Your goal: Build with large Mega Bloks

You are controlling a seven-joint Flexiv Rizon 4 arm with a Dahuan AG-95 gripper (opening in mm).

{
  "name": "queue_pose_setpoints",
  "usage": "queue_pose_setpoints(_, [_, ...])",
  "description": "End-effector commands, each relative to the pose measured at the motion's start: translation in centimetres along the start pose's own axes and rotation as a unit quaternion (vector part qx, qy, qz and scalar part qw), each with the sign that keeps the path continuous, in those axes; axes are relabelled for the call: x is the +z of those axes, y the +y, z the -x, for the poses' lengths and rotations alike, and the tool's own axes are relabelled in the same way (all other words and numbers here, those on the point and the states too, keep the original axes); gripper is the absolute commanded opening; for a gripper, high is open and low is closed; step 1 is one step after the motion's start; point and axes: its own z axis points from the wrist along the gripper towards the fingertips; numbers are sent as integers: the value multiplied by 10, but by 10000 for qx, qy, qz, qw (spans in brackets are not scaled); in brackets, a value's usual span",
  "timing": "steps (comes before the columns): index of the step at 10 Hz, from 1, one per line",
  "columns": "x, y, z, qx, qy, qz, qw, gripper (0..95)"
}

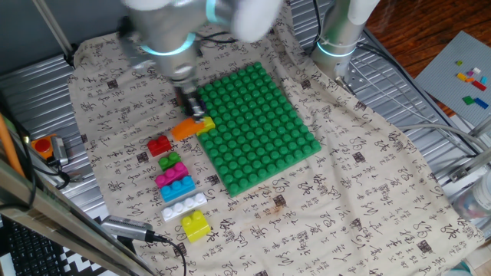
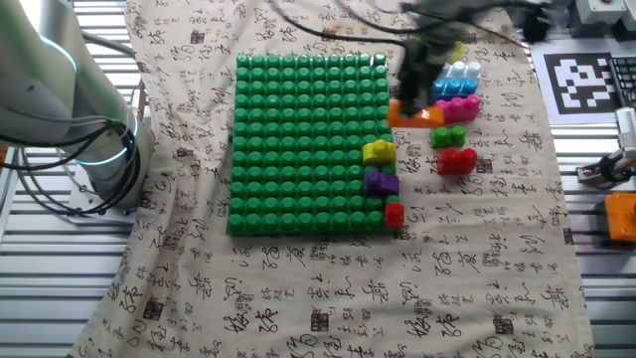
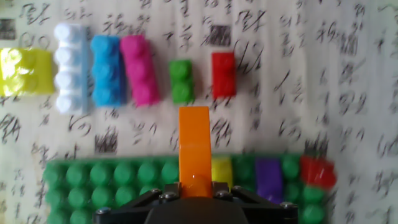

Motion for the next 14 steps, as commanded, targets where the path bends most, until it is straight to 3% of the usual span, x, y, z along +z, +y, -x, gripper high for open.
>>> queue_pose_setpoints(1, [9,11,-10,37,-10,-1,10000,0])
queue_pose_setpoints(6, [36,25,-37,92,-116,-33,9999,0])
queue_pose_setpoints(10, [47,25,-43,34,-183,-71,9998,0])
queue_pose_setpoints(12, [47,25,-43,-5,-169,-91,9998,0])
queue_pose_setpoints(14, [47,25,-43,-40,8,-34,10000,0])
